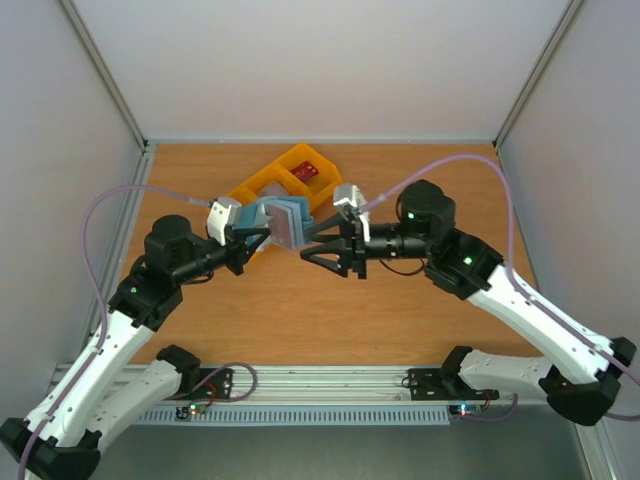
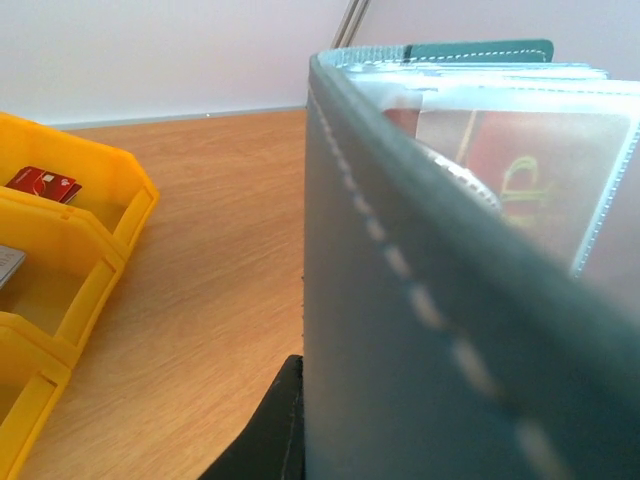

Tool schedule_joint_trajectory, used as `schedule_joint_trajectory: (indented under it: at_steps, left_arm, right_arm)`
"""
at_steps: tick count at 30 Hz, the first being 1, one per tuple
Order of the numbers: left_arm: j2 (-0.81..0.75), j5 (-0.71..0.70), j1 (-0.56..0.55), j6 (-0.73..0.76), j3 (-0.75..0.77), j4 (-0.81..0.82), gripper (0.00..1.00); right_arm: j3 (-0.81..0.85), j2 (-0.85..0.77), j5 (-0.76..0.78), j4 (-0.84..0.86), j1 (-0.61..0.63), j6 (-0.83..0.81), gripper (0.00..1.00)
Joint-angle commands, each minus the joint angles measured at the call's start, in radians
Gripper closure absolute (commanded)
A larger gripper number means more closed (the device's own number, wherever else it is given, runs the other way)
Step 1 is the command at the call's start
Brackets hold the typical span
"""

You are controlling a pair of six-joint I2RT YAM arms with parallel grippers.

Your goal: Take the credit cards out of the card holder

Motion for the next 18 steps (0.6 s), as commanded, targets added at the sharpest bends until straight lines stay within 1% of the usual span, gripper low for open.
schedule_joint_trajectory:
  at_steps: [1, 4, 8, 13, 18]
  left_arm:
    - [-0.02, -0.005, -0.003, -0.002, 0.021, 0.043, 1.0]
    - [-0.024, 0.01, -0.002, 0.001, 0.018, 0.048, 1.0]
    - [-0.026, 0.013, -0.002, 0.003, 0.015, 0.052, 1.0]
    - [-0.028, 0.02, -0.002, 0.001, 0.013, 0.055, 1.0]
    - [-0.024, 0.021, -0.002, 0.004, 0.015, 0.053, 1.0]
  right_arm:
    - [0.015, 0.104, -0.071, 0.116, 0.004, 0.099, 0.56]
    - [0.056, 0.147, -0.013, 0.073, 0.001, 0.108, 0.55]
    - [0.072, 0.186, -0.002, 0.059, -0.013, 0.144, 0.52]
    - [0.063, 0.18, 0.037, 0.039, -0.025, 0.148, 0.48]
    - [0.068, 0.151, 0.059, -0.013, -0.051, 0.115, 0.45]
